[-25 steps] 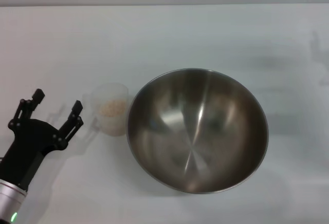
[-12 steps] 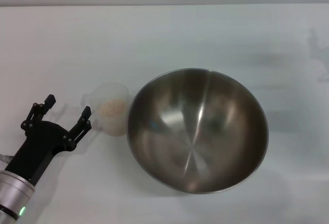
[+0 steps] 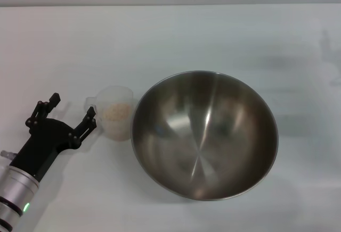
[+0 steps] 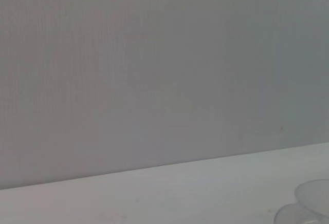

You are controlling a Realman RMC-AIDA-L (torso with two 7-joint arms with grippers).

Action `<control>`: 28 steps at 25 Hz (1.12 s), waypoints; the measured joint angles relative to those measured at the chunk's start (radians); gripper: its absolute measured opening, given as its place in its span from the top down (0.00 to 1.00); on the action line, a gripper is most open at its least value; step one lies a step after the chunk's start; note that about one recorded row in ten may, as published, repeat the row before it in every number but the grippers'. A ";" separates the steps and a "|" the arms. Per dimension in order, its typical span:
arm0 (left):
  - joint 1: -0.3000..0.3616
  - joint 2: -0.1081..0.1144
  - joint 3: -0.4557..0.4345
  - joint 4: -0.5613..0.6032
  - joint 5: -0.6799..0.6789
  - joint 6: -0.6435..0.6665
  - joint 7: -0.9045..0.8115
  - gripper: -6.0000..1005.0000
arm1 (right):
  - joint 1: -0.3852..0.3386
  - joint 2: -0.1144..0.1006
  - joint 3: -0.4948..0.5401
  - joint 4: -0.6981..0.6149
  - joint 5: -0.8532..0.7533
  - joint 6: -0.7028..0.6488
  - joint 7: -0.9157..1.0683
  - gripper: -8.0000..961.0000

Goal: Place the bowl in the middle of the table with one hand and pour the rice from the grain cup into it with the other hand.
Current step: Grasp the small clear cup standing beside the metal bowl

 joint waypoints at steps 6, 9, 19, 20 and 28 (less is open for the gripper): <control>-0.013 0.000 -0.030 0.000 -0.001 -0.018 0.000 0.20 | 0.003 0.000 0.000 0.000 0.000 0.008 0.000 0.48; -0.018 0.000 -0.035 0.000 -0.001 -0.020 0.000 0.22 | 0.006 0.000 0.000 0.000 0.000 0.019 0.000 0.48; -0.019 -0.001 -0.046 -0.006 0.001 -0.034 -0.003 0.29 | 0.017 -0.002 0.000 0.001 0.000 0.045 0.000 0.48; -0.019 -0.001 -0.046 -0.006 0.001 -0.034 -0.002 0.29 | 0.018 -0.002 0.000 0.001 0.000 0.045 0.000 0.48; -0.024 -0.002 -0.039 -0.009 0.004 -0.035 -0.011 0.63 | 0.020 -0.002 0.009 0.001 0.000 0.055 0.000 0.48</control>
